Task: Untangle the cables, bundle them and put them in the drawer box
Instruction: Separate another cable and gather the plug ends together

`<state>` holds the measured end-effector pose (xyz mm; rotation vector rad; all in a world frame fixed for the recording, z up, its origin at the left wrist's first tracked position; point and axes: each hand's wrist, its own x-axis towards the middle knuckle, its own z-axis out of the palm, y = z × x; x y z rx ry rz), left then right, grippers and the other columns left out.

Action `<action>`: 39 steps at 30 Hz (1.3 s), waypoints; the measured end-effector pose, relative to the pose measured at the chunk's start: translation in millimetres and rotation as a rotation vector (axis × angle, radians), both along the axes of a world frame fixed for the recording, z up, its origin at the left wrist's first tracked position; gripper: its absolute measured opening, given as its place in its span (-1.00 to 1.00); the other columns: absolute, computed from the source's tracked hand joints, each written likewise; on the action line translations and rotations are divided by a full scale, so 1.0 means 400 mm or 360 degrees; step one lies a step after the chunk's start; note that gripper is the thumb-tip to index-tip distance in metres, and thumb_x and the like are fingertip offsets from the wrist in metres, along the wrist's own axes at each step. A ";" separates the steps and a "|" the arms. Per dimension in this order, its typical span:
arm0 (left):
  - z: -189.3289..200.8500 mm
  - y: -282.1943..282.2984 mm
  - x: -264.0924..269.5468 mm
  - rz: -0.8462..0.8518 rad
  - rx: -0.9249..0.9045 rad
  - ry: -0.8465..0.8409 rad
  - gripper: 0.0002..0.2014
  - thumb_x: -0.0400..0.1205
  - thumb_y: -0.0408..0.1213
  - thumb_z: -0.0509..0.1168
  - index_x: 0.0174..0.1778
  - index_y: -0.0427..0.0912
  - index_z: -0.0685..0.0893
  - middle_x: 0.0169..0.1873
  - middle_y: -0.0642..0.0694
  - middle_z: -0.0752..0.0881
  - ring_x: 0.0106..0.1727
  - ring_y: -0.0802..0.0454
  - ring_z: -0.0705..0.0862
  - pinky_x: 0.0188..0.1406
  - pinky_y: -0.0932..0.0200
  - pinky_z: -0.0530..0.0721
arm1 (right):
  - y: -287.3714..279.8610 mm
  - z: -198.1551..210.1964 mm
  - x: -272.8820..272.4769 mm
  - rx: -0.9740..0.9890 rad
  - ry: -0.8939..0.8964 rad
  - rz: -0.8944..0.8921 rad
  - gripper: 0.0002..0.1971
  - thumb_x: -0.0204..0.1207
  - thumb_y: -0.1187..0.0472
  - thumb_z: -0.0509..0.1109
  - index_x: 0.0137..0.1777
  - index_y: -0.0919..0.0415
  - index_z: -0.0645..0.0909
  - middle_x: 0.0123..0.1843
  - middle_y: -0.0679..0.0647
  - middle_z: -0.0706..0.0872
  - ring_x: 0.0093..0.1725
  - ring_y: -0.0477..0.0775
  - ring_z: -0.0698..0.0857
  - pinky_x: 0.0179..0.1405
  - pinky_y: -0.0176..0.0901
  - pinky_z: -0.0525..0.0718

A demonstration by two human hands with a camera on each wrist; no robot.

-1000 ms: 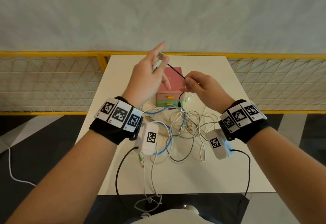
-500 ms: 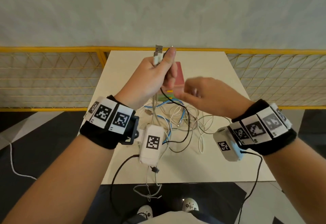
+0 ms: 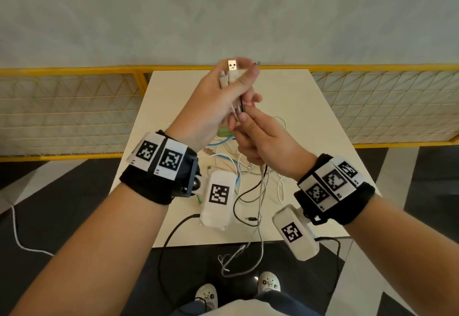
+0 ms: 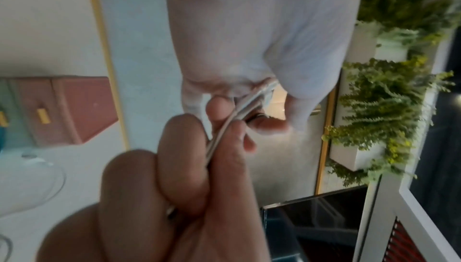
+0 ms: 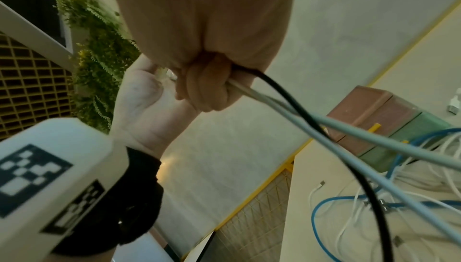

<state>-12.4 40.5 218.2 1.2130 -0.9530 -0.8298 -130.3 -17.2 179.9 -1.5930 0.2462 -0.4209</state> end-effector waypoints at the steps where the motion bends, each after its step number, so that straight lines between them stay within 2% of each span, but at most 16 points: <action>1: 0.000 0.004 -0.002 -0.0043 -0.0035 0.0089 -0.82 0.74 -0.06 0.19 0.15 -0.06 0.54 -0.50 0.04 0.49 -0.20 -0.14 0.68 -0.61 0.15 0.39 | 0.002 0.000 -0.004 0.0022 0.0003 0.0019 -0.72 0.77 0.22 -0.10 -0.10 0.19 0.38 -0.49 -0.02 0.20 -0.60 -0.11 0.10 -0.66 -0.40 0.10; 3: -0.001 0.008 -0.008 -0.0065 -0.0098 0.0112 -0.77 0.77 -0.06 0.08 0.11 -0.13 0.52 -0.52 0.05 0.37 -0.30 -0.19 0.56 -0.24 -0.12 0.53 | 0.008 0.001 -0.012 0.0053 0.0014 0.0038 -0.73 0.77 0.19 -0.10 -0.10 0.15 0.37 -0.48 -0.01 0.19 -0.58 -0.10 0.10 -0.64 -0.34 0.07; 5: -0.002 0.012 -0.018 -0.0039 -0.0088 0.0096 -0.73 0.80 -0.08 0.01 -0.05 -0.17 0.48 -0.53 0.07 0.37 -0.39 -0.07 0.57 0.03 -0.22 0.43 | 0.016 0.002 -0.019 0.0122 0.0013 0.0041 -0.71 0.77 0.17 -0.10 -0.16 0.15 0.34 -0.48 -0.04 0.21 -0.58 -0.11 0.11 -0.62 -0.31 0.03; 8: 0.000 0.012 -0.035 -0.0024 -0.0104 0.0074 -0.70 0.81 -0.10 -0.03 -0.19 -0.13 0.39 -0.57 0.11 0.46 -0.47 -0.02 0.55 0.06 -0.22 0.47 | 0.020 0.004 -0.028 0.0209 -0.0001 0.0040 -0.68 0.76 0.10 -0.08 -0.24 0.12 0.26 -0.48 -0.07 0.20 -0.57 -0.13 0.11 -0.60 -0.32 0.02; 11: 0.005 0.013 -0.044 -0.0069 -0.0159 0.0047 -0.86 0.84 -0.23 -0.04 0.01 -0.13 0.35 -0.49 0.01 0.38 -0.57 -0.01 0.54 -0.05 -0.02 0.70 | 0.025 0.001 -0.038 0.0236 0.0015 0.0062 -0.69 0.70 0.01 -0.05 -0.26 0.12 0.19 -0.47 -0.04 0.19 -0.57 -0.12 0.12 -0.60 -0.36 0.06; 13: 0.008 0.013 -0.048 -0.0080 -0.0171 0.0022 -0.88 0.82 -0.34 -0.04 0.10 -0.13 0.39 -0.48 -0.04 0.42 -0.58 -0.04 0.60 -0.19 0.06 0.68 | 0.033 -0.004 -0.043 0.0212 0.0010 0.0053 -0.68 0.70 0.03 -0.04 -0.28 0.13 0.19 -0.48 -0.01 0.19 -0.59 -0.11 0.11 -0.61 -0.36 0.05; 15: 0.008 0.014 -0.046 -0.0027 -0.0152 0.0044 -0.82 0.80 -0.39 -0.03 0.00 -0.18 0.46 -0.45 -0.06 0.54 -0.55 -0.05 0.66 -0.22 0.04 0.62 | 0.040 -0.008 -0.047 0.0183 0.0003 0.0031 -0.67 0.75 0.07 -0.06 -0.26 0.14 0.20 -0.48 0.02 0.18 -0.58 -0.09 0.09 -0.60 -0.34 0.03; 20: 0.000 0.013 -0.057 -0.0032 -0.0218 0.0153 -0.88 0.82 -0.31 0.03 -0.01 -0.16 0.42 -0.29 -0.09 0.57 -0.45 -0.02 0.74 -0.36 0.11 0.63 | 0.047 -0.006 -0.051 0.0210 -0.0024 -0.0025 -0.67 0.77 0.12 -0.09 -0.26 0.15 0.23 -0.48 -0.02 0.18 -0.57 -0.09 0.09 -0.60 -0.36 0.04; 22: 0.002 0.013 -0.056 -0.0075 -0.0216 0.0246 -0.95 0.79 -0.28 0.11 0.13 -0.15 0.40 -0.26 -0.13 0.63 -0.34 -0.10 0.78 -0.21 0.02 0.71 | 0.050 -0.001 -0.049 0.0218 -0.0058 -0.0025 -0.67 0.77 0.12 -0.10 -0.26 0.14 0.23 -0.49 -0.05 0.17 -0.57 -0.11 0.08 -0.61 -0.39 0.05; 24: -0.002 0.014 -0.051 -0.0152 -0.0082 0.0292 -0.80 0.75 -0.16 0.19 0.22 -0.16 0.46 -0.12 -0.19 0.77 -0.13 -0.22 0.81 0.05 -0.15 0.69 | 0.052 0.003 -0.047 0.0224 -0.0088 -0.0011 -0.67 0.77 0.11 -0.10 -0.25 0.13 0.23 -0.50 -0.07 0.18 -0.58 -0.12 0.08 -0.61 -0.39 0.04; 27: -0.007 0.021 -0.049 -0.0169 0.0084 -0.0102 -0.65 0.77 0.00 0.10 -0.14 -0.15 0.62 -0.19 -0.22 0.83 0.00 -0.23 0.82 0.20 -0.41 0.64 | 0.049 0.004 -0.037 0.0182 -0.0096 -0.0033 -0.67 0.77 0.12 -0.09 -0.26 0.15 0.25 -0.50 -0.03 0.19 -0.58 -0.10 0.09 -0.61 -0.34 0.05; 28: -0.005 0.021 -0.051 -0.0128 0.0068 -0.0207 -0.61 0.78 -0.01 0.06 -0.26 -0.13 0.56 -0.31 -0.16 0.81 -0.03 -0.22 0.83 0.14 -0.43 0.66 | 0.049 -0.002 -0.031 0.0142 -0.0084 -0.0062 -0.66 0.77 0.13 -0.09 -0.26 0.16 0.26 -0.49 -0.01 0.19 -0.57 -0.09 0.11 -0.61 -0.31 0.06; 30: 0.005 0.017 -0.049 0.0027 -0.0017 -0.0216 -0.58 0.81 -0.07 0.01 -0.36 -0.13 0.41 -0.54 -0.03 0.62 -0.26 -0.11 0.82 -0.13 -0.10 0.71 | 0.048 -0.025 -0.024 -0.0023 -0.0038 -0.0130 -0.66 0.77 0.18 -0.10 -0.26 0.17 0.28 -0.47 0.03 0.22 -0.56 -0.07 0.19 -0.62 -0.23 0.19; 33: 0.019 0.007 -0.005 0.0302 -0.0184 0.0084 -0.60 0.82 -0.12 -0.01 -0.35 -0.13 0.38 -0.64 0.10 0.30 -0.63 0.12 0.40 -0.50 0.19 0.46 | 0.040 -0.098 -0.019 -0.0484 0.0159 -0.0165 -0.69 0.76 0.20 -0.06 -0.24 0.13 0.33 -0.44 0.01 0.40 -0.49 0.05 0.48 -0.43 -0.21 0.50; 35: 0.023 0.014 0.024 0.0311 -0.0237 0.0221 -0.63 0.83 -0.13 0.00 -0.28 -0.15 0.44 -0.62 0.11 0.23 -0.63 0.17 0.17 -0.62 0.29 0.23 | 0.032 -0.151 -0.025 -0.0676 0.0362 -0.0089 -0.72 0.75 0.18 -0.05 -0.19 0.18 0.35 -0.42 -0.01 0.48 -0.45 0.04 0.59 -0.32 -0.27 0.54; 39: 0.021 0.034 0.053 0.0310 -0.0196 0.0301 -0.62 0.80 -0.11 0.08 -0.36 -0.09 0.32 -0.65 0.12 0.21 -0.67 0.20 0.10 -0.69 0.37 0.11 | 0.022 -0.211 -0.019 -0.0716 0.0593 0.0130 -0.76 0.76 0.22 -0.05 -0.04 0.36 0.35 -0.33 0.24 0.48 -0.44 0.09 0.57 -0.41 -0.37 0.56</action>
